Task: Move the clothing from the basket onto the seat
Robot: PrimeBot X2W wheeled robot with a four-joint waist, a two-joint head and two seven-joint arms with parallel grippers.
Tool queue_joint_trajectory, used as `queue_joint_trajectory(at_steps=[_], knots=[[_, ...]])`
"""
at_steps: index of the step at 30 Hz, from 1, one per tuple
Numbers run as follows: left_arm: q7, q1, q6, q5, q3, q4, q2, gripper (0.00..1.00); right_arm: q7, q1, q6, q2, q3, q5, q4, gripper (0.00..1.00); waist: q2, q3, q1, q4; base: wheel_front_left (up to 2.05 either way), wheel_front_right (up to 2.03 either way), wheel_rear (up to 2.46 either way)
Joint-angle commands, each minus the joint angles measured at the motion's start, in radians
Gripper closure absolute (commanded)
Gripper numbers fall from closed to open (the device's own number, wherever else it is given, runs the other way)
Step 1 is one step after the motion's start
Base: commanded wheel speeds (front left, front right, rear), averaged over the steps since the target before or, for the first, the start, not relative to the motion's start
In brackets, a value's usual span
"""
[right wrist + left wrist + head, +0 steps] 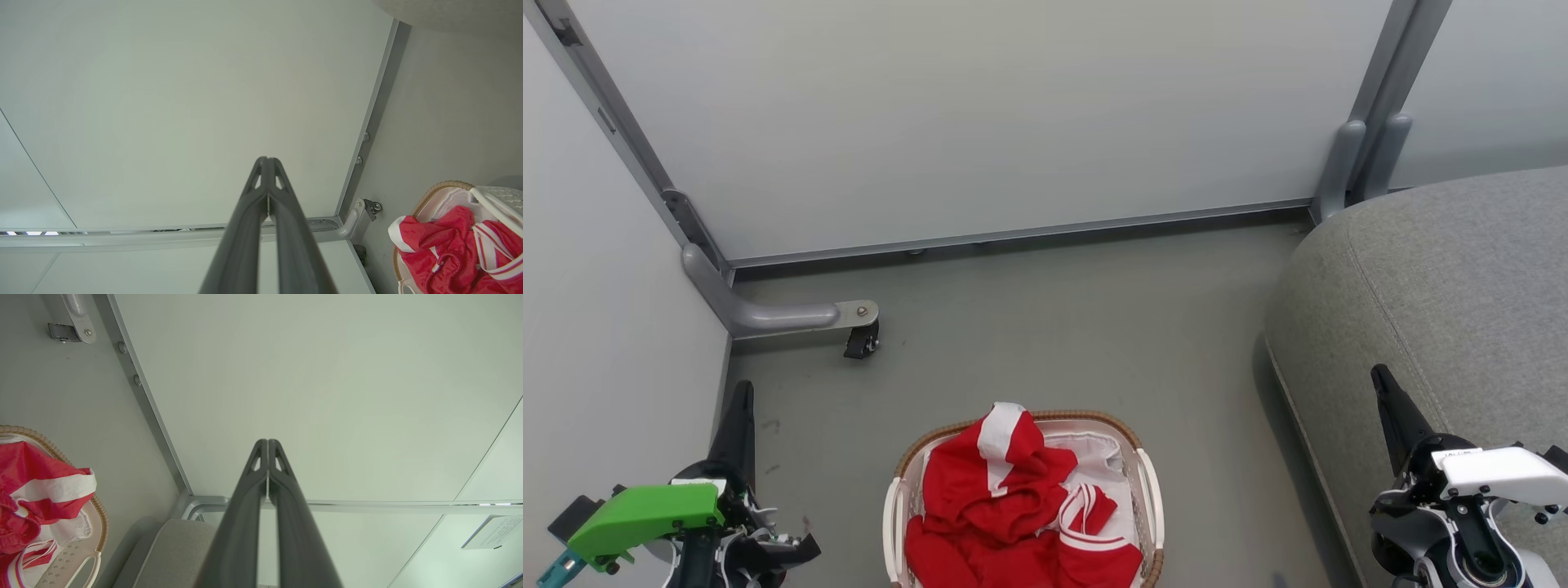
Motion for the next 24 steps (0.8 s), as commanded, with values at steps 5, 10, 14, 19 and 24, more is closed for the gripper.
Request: queue_joint_trajectory(at_steps=[5,10,14,19,24], knots=[[0.004,-0.01,-0.005,-0.003,0.002,-0.002,0.006,1.0,0.002,-0.002,0.0,-0.006,-0.002,0.004,-0.004,1.0,0.0,0.0,0.0,0.0,0.0,0.0,0.0],[-0.005,0.022,0.0,0.002,-0.009,0.03,-0.005,0.0,-0.005,0.02,0.0,0.01,0.006,-0.002,0.03,0.0,0.0,0.0,0.0,0.0,0.0,0.0,0.0],[-0.026,0.028,0.0,0.01,-0.036,0.026,-0.005,0.0,-0.026,0.028,0.0,0.009,0.016,-0.012,0.03,0.0,0.0,-0.003,0.0,0.0,0.0,0.0,0.0],[-0.051,0.037,0.0,0.031,-0.06,0.02,-0.004,0.0,-0.051,0.037,0.0,0.008,0.017,-0.049,0.039,0.0,0.0,-0.005,0.0,0.001,0.0,0.0,0.0],[-0.075,0.043,0.0,0.067,-0.078,0.013,-0.004,0.0,-0.075,0.041,0.0,0.007,0.008,-0.112,0.039,0.0,0.0,-0.008,0.0,0.001,0.0,0.0,0.0]])
